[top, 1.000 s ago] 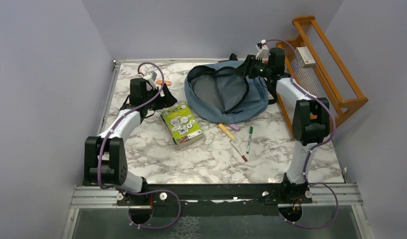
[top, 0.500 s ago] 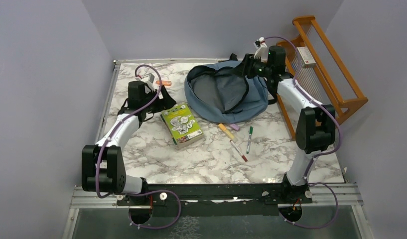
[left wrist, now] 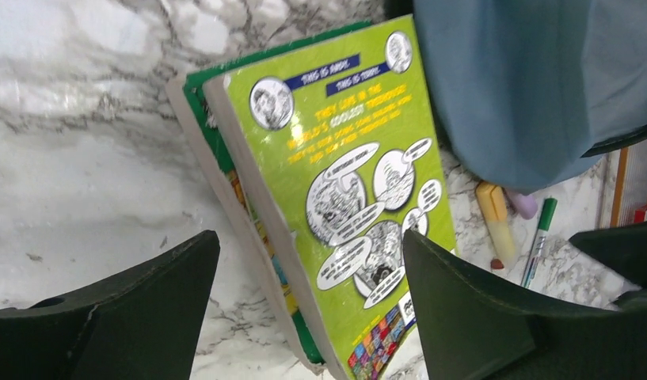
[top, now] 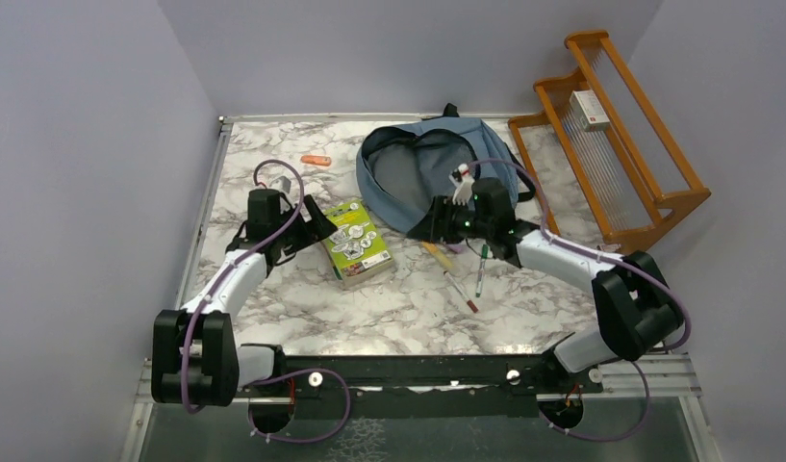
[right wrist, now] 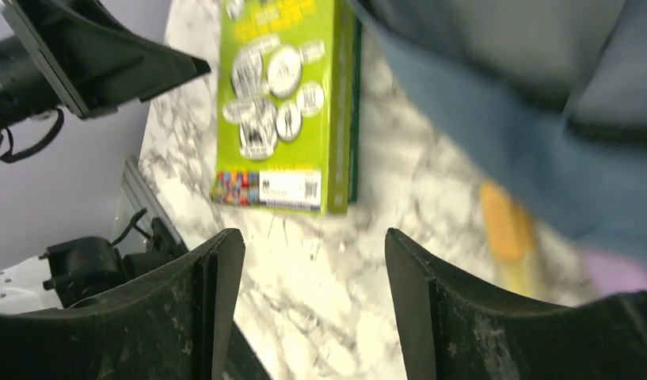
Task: Pack the student bag
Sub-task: Pick up the book from the center of the board.
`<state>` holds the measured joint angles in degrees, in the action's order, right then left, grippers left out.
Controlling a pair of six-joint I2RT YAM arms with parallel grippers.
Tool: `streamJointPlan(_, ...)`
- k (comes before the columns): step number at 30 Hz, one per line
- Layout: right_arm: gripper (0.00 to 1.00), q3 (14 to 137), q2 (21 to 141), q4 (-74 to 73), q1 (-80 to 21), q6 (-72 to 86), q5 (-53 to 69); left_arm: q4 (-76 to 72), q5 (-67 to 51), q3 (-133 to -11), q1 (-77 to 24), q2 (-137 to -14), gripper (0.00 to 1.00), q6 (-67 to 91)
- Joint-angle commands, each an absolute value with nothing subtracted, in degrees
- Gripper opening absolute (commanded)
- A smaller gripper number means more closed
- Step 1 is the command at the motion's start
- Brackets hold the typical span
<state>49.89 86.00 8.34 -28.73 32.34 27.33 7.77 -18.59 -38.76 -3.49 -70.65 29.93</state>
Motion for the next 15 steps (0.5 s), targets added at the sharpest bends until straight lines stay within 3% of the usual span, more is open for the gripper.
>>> streamJointPlan(1,0.72,40.41,82.68,21.66,-32.90,46.46,20.29,1.35,-21.35,-34.42,-3.90,-70.68,0.82,34.43)
streamJointPlan(4,0.75,38.02,83.88,24.77,-34.28,49.64,18.58,-1.64,-22.21,-32.88,-4.78,-72.60,0.76,34.98)
streamJointPlan(10,0.77,37.52,89.39,30.06,-34.79,52.54,20.08,-3.17,-21.72,-31.78,-5.40,-75.18,0.75,34.69)
streamJointPlan(15,0.78,39.18,94.81,33.83,-35.10,53.69,22.48,-4.33,-21.64,-31.24,-5.62,-77.20,0.63,34.98)
